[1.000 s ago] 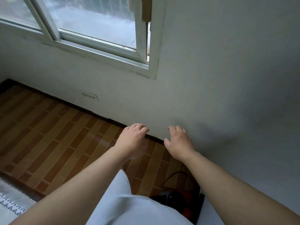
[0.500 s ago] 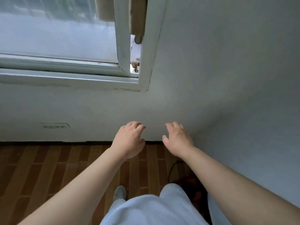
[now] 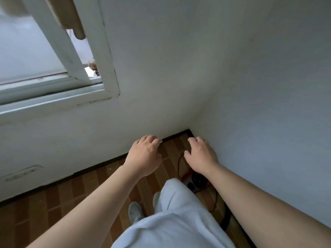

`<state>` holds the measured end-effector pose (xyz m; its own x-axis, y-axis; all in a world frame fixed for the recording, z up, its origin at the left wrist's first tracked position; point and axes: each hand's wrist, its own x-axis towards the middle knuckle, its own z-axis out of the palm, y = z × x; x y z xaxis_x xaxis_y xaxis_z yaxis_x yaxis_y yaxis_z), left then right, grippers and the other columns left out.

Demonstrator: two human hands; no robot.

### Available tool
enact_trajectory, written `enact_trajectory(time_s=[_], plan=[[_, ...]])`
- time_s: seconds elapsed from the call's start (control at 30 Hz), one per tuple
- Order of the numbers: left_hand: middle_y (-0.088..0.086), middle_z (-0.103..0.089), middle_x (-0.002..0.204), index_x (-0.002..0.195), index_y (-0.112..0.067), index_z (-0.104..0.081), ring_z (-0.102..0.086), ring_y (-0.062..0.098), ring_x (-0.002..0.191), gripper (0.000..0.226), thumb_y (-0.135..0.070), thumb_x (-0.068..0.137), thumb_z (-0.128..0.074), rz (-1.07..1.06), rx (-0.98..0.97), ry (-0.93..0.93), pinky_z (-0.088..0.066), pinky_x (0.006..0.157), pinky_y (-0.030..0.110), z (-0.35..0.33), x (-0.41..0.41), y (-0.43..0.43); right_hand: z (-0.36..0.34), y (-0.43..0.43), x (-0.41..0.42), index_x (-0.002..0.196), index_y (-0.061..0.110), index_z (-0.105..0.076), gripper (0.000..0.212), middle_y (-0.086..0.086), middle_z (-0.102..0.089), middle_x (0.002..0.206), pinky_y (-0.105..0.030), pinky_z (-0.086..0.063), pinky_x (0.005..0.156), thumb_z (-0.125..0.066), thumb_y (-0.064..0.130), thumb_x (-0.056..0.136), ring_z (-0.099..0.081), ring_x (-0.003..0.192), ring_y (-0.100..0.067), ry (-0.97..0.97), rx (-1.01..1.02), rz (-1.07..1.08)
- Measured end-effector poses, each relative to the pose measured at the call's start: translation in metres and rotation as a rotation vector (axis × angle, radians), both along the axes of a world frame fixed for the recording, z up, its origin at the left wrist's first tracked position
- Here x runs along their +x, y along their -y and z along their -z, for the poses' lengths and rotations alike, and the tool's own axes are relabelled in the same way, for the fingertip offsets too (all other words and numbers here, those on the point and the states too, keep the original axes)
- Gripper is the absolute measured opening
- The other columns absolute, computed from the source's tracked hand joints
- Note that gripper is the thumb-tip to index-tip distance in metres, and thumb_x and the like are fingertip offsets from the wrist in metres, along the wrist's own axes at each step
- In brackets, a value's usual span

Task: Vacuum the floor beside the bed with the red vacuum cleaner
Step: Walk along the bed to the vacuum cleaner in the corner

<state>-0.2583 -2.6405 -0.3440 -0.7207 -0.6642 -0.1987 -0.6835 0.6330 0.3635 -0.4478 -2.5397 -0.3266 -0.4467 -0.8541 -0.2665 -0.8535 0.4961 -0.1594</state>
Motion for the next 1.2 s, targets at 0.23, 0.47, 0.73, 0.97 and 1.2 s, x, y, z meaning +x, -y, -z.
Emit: enact_trajectory(time_s=[0.23,0.47,0.73,0.97,1.2], plan=[[-0.003,-0.039,0.158,0.152,-0.027,-0.041,-0.032,0.021,0.147,0.058,-0.038,0.096,-0.054,0.115,-0.007,0.091,-0.029,0.116,0.037,0.006,-0.068,0.014,0.024,-0.011,-0.057,0.137,0.014,-0.047,0.045,-0.007,-0.053,0.128,-0.037,-0.051,0.087,-0.052,0.035,0.097,-0.051,0.115,-0.025,0.084,-0.033,0.105],[-0.004,-0.035,0.160,0.153,-0.031,-0.037,-0.030,0.020,0.148,0.059,-0.039,0.096,-0.050,0.277,0.028,0.161,-0.029,0.117,0.038,0.020,-0.124,0.004,0.044,-0.058,-0.087,0.123,0.017,-0.052,0.032,-0.004,-0.054,0.117,-0.036,-0.049,0.078,-0.051,0.034,0.096,-0.051,0.107,-0.023,0.139,-0.015,0.310],[-0.003,-0.030,0.163,0.155,-0.029,-0.036,-0.025,0.019,0.150,0.059,-0.036,0.099,-0.051,0.530,0.044,0.168,-0.024,0.118,0.038,0.026,-0.133,-0.006,0.048,-0.126,-0.058,0.116,0.016,-0.053,0.026,-0.006,-0.054,0.114,-0.038,-0.050,0.083,-0.050,0.033,0.096,-0.052,0.107,-0.025,0.155,0.036,0.628],[-0.001,-0.033,0.162,0.153,-0.026,-0.038,-0.026,0.021,0.150,0.061,-0.032,0.095,-0.053,0.644,0.119,0.140,-0.027,0.120,0.041,0.037,-0.109,-0.016,0.043,-0.163,0.012,0.124,0.016,-0.054,0.037,-0.006,-0.054,0.122,-0.036,-0.049,0.084,-0.055,0.039,0.095,-0.053,0.115,-0.027,0.118,0.088,0.874],[-0.002,-0.035,0.160,0.151,-0.025,-0.040,-0.027,0.020,0.149,0.057,-0.034,0.096,-0.053,0.740,0.161,0.147,-0.025,0.121,0.042,0.034,-0.105,-0.065,0.041,-0.204,0.040,0.134,0.016,-0.050,0.044,-0.006,-0.053,0.130,-0.038,-0.052,0.088,-0.055,0.037,0.097,-0.053,0.119,-0.026,0.126,0.012,1.018]])
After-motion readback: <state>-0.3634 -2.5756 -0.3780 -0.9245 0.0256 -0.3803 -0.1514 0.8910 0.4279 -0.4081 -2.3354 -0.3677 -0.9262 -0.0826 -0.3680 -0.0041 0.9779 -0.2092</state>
